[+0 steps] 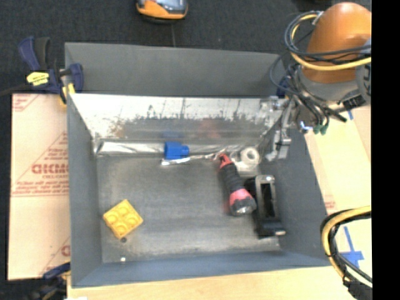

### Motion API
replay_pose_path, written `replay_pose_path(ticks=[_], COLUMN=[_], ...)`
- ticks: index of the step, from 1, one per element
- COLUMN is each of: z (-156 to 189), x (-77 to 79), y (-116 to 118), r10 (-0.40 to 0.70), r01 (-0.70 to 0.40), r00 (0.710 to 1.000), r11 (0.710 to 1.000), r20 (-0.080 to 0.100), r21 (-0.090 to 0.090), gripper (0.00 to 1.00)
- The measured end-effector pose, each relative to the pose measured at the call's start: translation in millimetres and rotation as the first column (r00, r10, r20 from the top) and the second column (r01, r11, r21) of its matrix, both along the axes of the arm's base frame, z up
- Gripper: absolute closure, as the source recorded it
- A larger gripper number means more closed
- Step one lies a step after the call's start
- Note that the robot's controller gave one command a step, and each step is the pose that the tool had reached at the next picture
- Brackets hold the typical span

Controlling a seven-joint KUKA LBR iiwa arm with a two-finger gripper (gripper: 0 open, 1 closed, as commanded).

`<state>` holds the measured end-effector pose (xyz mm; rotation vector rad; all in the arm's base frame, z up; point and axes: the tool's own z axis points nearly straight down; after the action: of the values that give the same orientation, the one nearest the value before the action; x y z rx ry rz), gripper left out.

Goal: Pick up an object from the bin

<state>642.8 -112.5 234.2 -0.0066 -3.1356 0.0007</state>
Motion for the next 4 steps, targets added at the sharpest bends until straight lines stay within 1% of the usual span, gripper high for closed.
replay_pose_path(ticks=[1, 2, 3, 4], z=[5, -57, -115, -143], x=[1.3, -23.6, -31.3, -52.3], y=[0, -29, -11, -31], r10=[0.002, 0.012, 0.073, 0.041], r01=[-0.002, -0.012, -0.073, -0.041], r00=[1.0, 1.0, 0.997, 0.999], r11=[1.0, 1.0, 0.997, 0.999], r20=[0.008, 0.01, 0.015, 0.014], r21=[-0.002, -0.002, -0.003, -0.002], gripper=[0.0, 0.0, 0.0, 0.0])
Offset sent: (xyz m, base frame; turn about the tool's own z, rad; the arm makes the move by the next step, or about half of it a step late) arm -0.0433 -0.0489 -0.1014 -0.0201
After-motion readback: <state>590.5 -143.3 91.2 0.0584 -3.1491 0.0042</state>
